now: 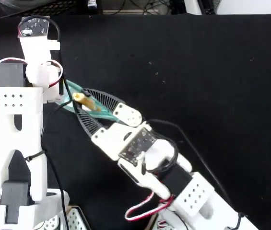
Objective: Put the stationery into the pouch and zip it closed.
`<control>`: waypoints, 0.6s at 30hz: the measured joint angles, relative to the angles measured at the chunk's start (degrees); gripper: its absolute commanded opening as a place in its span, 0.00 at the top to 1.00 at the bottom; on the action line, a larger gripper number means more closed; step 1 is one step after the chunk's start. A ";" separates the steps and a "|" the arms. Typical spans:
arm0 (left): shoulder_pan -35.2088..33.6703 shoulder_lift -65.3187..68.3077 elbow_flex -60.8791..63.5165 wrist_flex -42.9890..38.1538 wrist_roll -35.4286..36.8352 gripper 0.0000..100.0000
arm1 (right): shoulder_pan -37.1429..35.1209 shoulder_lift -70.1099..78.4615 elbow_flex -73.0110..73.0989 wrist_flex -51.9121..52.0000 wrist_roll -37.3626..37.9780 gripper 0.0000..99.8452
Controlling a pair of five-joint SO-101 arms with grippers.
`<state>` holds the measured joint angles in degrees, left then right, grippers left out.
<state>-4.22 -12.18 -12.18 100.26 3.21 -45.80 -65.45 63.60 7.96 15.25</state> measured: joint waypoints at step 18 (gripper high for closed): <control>-1.23 0.09 0.00 0.00 0.00 0.97 | 0.88 0.88 -11.96 15.91 0.09 0.92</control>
<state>-5.45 -12.09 -12.18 100.26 3.21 -44.92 -64.57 51.65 23.87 15.34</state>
